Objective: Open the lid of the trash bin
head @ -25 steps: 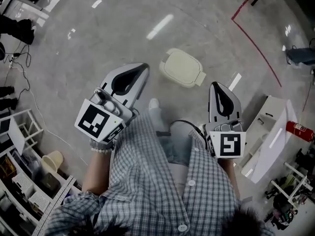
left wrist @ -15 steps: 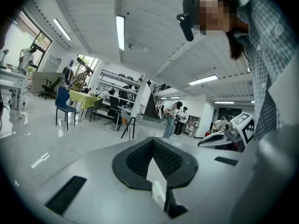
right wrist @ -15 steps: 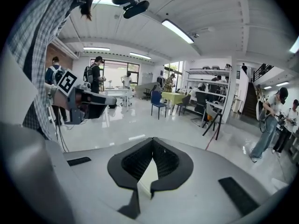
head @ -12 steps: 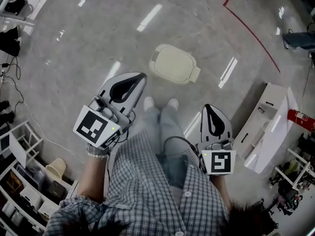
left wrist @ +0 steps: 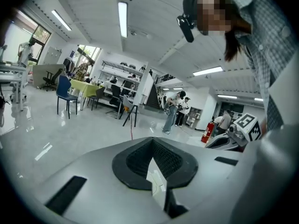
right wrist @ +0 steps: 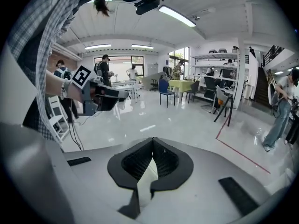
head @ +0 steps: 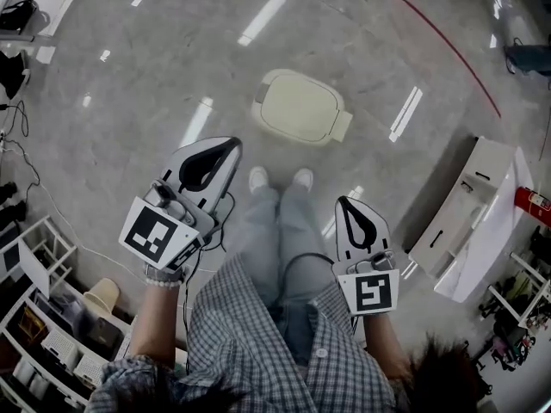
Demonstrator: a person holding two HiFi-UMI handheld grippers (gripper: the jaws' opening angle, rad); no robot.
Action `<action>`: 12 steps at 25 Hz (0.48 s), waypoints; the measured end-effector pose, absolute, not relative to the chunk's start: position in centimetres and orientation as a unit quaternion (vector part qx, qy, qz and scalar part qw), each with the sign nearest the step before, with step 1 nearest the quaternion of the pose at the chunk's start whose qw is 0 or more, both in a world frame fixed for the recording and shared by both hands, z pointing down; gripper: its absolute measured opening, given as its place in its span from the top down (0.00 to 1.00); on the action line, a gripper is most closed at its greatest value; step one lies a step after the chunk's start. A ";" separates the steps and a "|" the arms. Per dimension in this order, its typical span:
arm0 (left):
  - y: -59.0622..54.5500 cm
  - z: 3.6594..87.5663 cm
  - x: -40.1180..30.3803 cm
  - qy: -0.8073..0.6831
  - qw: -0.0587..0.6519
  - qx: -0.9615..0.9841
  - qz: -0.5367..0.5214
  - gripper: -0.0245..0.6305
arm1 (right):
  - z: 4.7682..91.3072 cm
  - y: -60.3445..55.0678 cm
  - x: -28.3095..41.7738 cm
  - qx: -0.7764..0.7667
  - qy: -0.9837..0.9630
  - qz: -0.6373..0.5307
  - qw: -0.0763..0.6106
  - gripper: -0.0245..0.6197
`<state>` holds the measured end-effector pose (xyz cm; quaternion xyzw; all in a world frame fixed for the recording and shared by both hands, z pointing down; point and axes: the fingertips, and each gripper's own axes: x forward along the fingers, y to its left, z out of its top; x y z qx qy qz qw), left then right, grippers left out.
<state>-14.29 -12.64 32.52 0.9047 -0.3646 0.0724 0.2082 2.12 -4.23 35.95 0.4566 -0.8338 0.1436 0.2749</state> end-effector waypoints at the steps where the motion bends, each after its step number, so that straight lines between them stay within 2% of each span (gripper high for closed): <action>1: -12.7 33.3 -13.9 -0.362 0.211 0.905 0.076 0.96 | 36.5 -4.3 2.1 0.454 -0.835 0.144 0.275 0.93; 12: -14.5 40.4 -12.3 -0.364 0.221 0.898 0.108 0.96 | 41.6 -5.5 0.6 0.421 -0.854 0.133 0.275 0.93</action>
